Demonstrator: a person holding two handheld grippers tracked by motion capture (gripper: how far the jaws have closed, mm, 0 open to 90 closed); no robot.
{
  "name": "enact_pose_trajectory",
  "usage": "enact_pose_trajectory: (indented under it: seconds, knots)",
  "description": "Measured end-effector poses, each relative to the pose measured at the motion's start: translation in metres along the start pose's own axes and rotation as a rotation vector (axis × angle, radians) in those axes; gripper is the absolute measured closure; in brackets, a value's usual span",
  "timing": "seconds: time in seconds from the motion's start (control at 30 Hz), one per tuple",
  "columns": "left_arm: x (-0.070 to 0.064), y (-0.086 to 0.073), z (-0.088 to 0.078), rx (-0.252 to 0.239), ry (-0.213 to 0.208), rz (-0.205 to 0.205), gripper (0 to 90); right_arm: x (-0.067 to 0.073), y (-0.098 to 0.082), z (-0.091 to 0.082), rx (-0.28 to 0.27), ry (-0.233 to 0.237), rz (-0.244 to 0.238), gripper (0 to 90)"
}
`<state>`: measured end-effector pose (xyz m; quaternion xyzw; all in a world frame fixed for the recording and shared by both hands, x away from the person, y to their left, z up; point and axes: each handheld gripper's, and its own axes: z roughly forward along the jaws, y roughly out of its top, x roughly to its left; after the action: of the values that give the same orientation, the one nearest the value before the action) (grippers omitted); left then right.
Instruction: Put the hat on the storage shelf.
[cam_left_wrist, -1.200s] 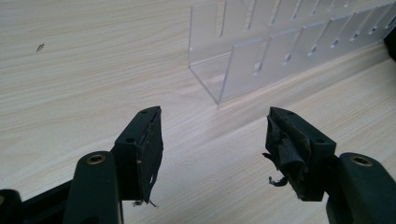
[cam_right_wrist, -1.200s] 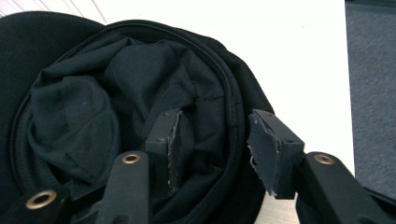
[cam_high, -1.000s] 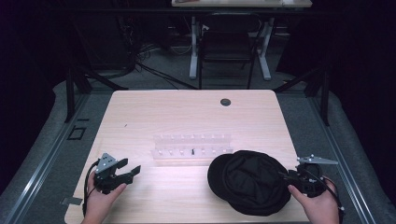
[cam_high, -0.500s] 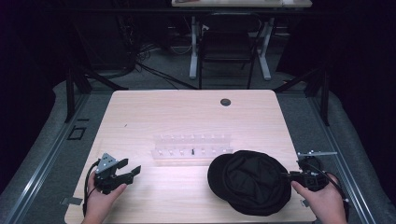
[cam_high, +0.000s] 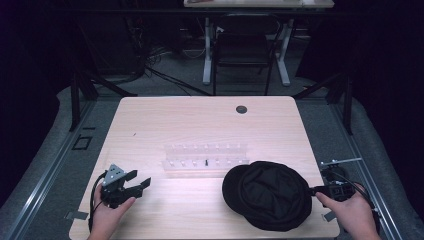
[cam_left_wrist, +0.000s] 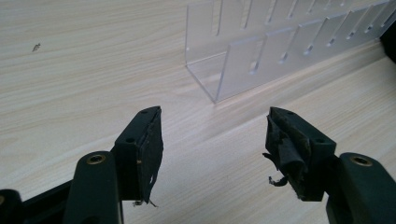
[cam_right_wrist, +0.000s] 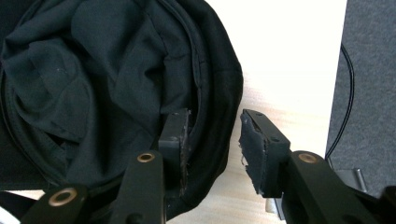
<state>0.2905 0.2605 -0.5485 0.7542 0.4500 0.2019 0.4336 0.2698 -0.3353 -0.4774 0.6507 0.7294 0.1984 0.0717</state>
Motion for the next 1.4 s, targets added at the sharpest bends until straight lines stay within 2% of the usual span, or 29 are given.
enact_pose_trajectory:
  seconds: [0.27, 0.37, 0.4, 0.43, 0.47, 0.6, 0.67, 0.7, 0.73, 0.8, 0.9, 0.93, 1.03, 1.2, 1.23, 1.27, 1.3, 1.37, 1.4]
  knots:
    - [0.000, 0.000, 0.000, 0.002, -0.001, 0.001, 36.8, -0.002, 0.004, 0.004, 0.075, 0.000, 0.048, 65.2]
    - [0.000, 0.000, 0.001, 0.000, 0.000, -0.002, 36.8, -0.005, 0.008, 0.007, 0.108, -0.020, 0.055, 65.5]
    - [0.000, 0.000, 0.000, 0.000, 0.000, -0.003, 36.8, -0.005, 0.009, 0.008, 0.111, -0.015, 0.071, 65.7]
    - [0.000, 0.000, 0.000, -0.003, -0.002, -0.002, 36.8, -0.007, 0.011, 0.010, 0.131, -0.006, 0.096, 65.7]
    - [0.000, 0.000, 0.000, -0.003, -0.002, -0.002, 36.8, -0.009, 0.012, 0.011, 0.152, 0.005, 0.102, 65.9]
    - [0.000, 0.000, 0.000, -0.002, -0.002, -0.002, 36.8, -0.010, 0.014, 0.016, 0.173, 0.015, 0.112, 66.7]
    - [0.000, 0.000, 0.000, -0.003, -0.002, -0.003, 36.8, -0.011, 0.015, 0.021, 0.208, -0.001, 0.102, 68.5]
    - [0.000, 0.000, 0.000, -0.002, -0.002, -0.003, 36.8, -0.011, 0.015, 0.023, 0.211, 0.010, 0.118, 68.9]
    - [0.000, 0.000, 0.000, -0.003, -0.002, -0.002, 36.8, -0.012, 0.015, 0.025, 0.222, 0.007, 0.114, 69.5]
    - [0.000, 0.000, 0.000, -0.003, -0.002, -0.002, 36.8, -0.013, 0.016, 0.028, 0.228, 0.025, 0.139, 71.8]
    - [0.000, 0.000, 0.000, -0.002, -0.002, -0.002, 36.8, -0.016, 0.016, 0.031, 0.243, 0.031, 0.149, 72.7]
    - [0.000, 0.000, 0.000, -0.002, -0.002, -0.002, 36.8, -0.018, 0.016, 0.031, 0.250, 0.049, 0.154, 72.9]
    - [0.000, 0.000, 0.000, -0.003, -0.002, -0.006, 36.8, -0.020, 0.016, 0.035, 0.241, 0.051, 0.176, 73.2]
    - [0.000, 0.000, 0.000, -0.001, -0.002, -0.004, 36.8, -0.025, 0.016, 0.038, 0.276, 0.074, 0.204, 74.3]
    - [0.000, 0.000, 0.000, -0.001, -0.003, -0.005, 36.8, -0.025, 0.015, 0.041, 0.252, 0.084, 0.232, 75.0]
    - [0.000, 0.000, 0.000, -0.001, -0.002, -0.004, 36.8, -0.024, 0.016, 0.041, 0.264, 0.060, 0.246, 75.5]
    - [0.000, 0.000, 0.000, -0.002, -0.002, -0.004, 36.8, -0.027, 0.016, 0.041, 0.280, 0.091, 0.211, 75.6]
    - [0.001, 0.000, 0.000, -0.001, -0.003, -0.006, 36.8, -0.026, 0.016, 0.043, 0.258, 0.090, 0.234, 75.8]
    - [0.000, 0.000, 0.001, -0.001, -0.003, -0.008, 36.8, -0.027, 0.016, 0.043, 0.267, 0.090, 0.227, 76.9]
